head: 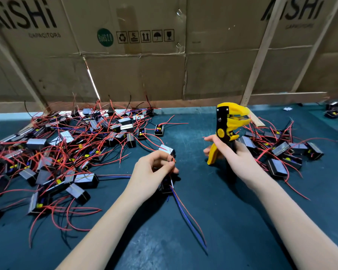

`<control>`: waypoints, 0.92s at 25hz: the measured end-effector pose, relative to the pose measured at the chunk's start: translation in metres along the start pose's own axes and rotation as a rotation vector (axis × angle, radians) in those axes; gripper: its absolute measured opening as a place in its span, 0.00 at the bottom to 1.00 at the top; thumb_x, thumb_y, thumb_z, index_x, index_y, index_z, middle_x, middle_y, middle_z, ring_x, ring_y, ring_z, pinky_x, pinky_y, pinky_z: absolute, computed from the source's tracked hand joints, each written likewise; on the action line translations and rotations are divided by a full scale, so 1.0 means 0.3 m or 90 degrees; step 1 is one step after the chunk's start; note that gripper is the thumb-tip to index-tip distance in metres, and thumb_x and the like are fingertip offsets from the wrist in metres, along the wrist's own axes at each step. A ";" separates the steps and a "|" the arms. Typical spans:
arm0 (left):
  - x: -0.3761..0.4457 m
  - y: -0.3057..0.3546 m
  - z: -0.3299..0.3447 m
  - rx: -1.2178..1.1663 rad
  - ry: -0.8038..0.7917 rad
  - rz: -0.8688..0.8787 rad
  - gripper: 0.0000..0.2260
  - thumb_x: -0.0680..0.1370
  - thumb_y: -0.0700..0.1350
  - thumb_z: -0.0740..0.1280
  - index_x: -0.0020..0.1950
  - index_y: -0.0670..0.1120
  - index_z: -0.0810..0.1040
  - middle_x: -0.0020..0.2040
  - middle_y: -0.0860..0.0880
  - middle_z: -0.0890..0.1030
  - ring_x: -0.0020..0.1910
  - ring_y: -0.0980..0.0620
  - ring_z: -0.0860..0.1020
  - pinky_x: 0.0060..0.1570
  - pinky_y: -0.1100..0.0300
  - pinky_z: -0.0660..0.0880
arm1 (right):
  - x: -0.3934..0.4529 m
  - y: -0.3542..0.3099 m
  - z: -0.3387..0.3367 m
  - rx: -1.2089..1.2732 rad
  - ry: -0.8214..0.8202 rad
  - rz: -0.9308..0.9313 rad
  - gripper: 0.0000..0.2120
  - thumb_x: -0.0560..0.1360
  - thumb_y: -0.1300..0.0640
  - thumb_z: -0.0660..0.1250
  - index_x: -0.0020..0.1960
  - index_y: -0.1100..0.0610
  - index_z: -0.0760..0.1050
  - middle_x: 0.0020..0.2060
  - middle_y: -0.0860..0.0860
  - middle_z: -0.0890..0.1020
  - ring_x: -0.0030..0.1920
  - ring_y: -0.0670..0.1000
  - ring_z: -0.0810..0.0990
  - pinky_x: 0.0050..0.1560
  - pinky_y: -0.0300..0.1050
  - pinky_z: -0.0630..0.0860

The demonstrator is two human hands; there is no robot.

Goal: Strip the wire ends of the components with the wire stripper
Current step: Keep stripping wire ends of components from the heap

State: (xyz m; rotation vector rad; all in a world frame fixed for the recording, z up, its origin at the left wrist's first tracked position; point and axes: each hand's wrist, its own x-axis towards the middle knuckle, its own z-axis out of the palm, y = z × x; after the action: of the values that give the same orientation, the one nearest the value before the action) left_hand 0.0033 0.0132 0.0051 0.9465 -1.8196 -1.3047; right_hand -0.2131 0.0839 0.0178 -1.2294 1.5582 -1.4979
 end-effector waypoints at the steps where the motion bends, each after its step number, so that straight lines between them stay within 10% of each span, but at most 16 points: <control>1: 0.000 -0.001 0.000 0.005 -0.003 -0.001 0.03 0.79 0.37 0.67 0.46 0.43 0.78 0.38 0.46 0.86 0.37 0.55 0.83 0.41 0.68 0.75 | -0.002 0.000 -0.018 0.002 -0.040 0.005 0.19 0.73 0.39 0.64 0.54 0.50 0.82 0.47 0.56 0.85 0.51 0.55 0.83 0.58 0.48 0.79; 9: -0.004 -0.016 0.014 0.001 -0.003 -0.049 0.05 0.77 0.41 0.71 0.41 0.44 0.80 0.36 0.47 0.86 0.33 0.57 0.81 0.39 0.62 0.76 | 0.001 0.038 0.037 0.018 0.009 0.015 0.26 0.69 0.33 0.67 0.40 0.58 0.75 0.35 0.51 0.78 0.40 0.53 0.78 0.54 0.50 0.75; 12: -0.004 -0.009 0.013 -0.022 0.000 -0.045 0.06 0.78 0.41 0.69 0.41 0.43 0.80 0.36 0.47 0.86 0.31 0.58 0.79 0.35 0.65 0.74 | 0.017 0.041 -0.020 -0.292 0.091 -0.101 0.29 0.66 0.29 0.62 0.37 0.58 0.70 0.29 0.46 0.73 0.33 0.46 0.70 0.38 0.37 0.67; 16: -0.014 0.002 0.019 0.001 -0.039 0.023 0.06 0.80 0.42 0.66 0.44 0.44 0.77 0.36 0.47 0.85 0.32 0.47 0.76 0.38 0.59 0.73 | 0.024 0.053 -0.063 -0.691 0.197 -0.272 0.26 0.66 0.33 0.59 0.41 0.57 0.72 0.35 0.50 0.75 0.40 0.57 0.75 0.43 0.49 0.66; 23: -0.018 0.004 0.022 0.015 -0.060 0.096 0.06 0.80 0.42 0.66 0.43 0.48 0.78 0.32 0.49 0.82 0.35 0.51 0.78 0.42 0.58 0.73 | 0.031 0.066 -0.038 -0.847 0.275 -0.244 0.26 0.64 0.36 0.70 0.42 0.59 0.73 0.38 0.55 0.77 0.41 0.59 0.75 0.44 0.51 0.64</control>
State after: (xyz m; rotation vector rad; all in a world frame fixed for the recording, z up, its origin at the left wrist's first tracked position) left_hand 0.0002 0.0212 0.0040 0.7555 -1.9426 -1.2552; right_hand -0.2306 0.0780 0.0013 -2.0442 2.9373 -0.8161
